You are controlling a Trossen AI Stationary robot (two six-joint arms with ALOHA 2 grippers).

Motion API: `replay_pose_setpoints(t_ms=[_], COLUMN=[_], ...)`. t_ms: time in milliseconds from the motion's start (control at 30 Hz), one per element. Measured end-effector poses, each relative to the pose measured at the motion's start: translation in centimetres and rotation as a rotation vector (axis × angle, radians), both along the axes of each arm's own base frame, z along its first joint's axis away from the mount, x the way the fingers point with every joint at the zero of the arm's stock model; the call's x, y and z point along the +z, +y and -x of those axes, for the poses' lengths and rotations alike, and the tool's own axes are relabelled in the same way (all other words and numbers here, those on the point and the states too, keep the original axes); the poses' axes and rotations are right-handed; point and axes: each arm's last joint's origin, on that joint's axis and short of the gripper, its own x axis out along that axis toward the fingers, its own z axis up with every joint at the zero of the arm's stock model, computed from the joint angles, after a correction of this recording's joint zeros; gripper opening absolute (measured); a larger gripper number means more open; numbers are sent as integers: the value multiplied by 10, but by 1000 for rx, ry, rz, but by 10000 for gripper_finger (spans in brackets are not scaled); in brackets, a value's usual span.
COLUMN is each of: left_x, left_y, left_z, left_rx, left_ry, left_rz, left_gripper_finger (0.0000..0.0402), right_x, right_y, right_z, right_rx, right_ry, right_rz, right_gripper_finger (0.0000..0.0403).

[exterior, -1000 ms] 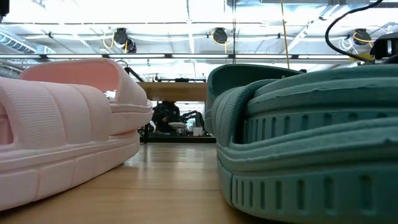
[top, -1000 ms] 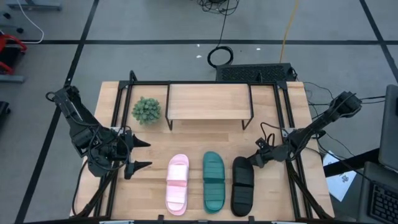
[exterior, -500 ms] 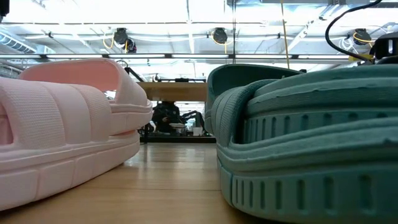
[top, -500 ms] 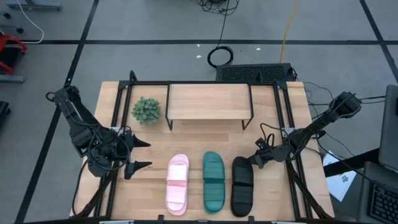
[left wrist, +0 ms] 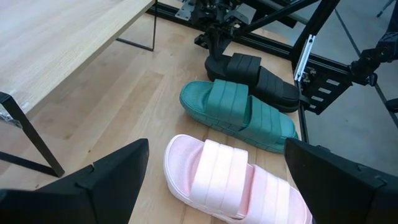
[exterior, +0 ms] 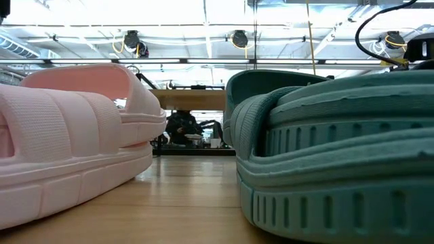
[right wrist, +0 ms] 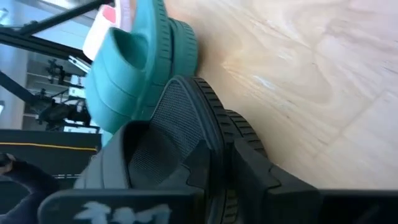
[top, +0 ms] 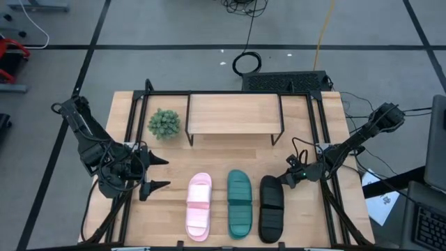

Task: Pick and place slides into the shelf
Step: Put the black slippers on the shelf

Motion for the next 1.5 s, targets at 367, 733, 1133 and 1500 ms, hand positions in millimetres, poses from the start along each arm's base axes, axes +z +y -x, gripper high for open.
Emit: replay_pose_setpoints(t_ms=[367, 733, 1133, 1500], left_x=[0, 0, 0, 0], left_y=[0, 0, 0, 0], left_z=[0, 0, 0, 0], left_rx=[-1, 6, 5, 4], left_ry=[-1, -3, -3, -2], left_rz=[-1, 13, 13, 14], left_gripper_finger=[376, 376, 376, 376], right_x=[3, 28, 125, 199], right_y=[0, 4, 9, -7], right_z=[0, -5, -12, -16], right_rx=[-4, 34, 71, 23], right_ry=[-14, -61, -11, -143], right_rz=[-21, -10, 172, 327], right_gripper_finger=[30, 30, 29, 28])
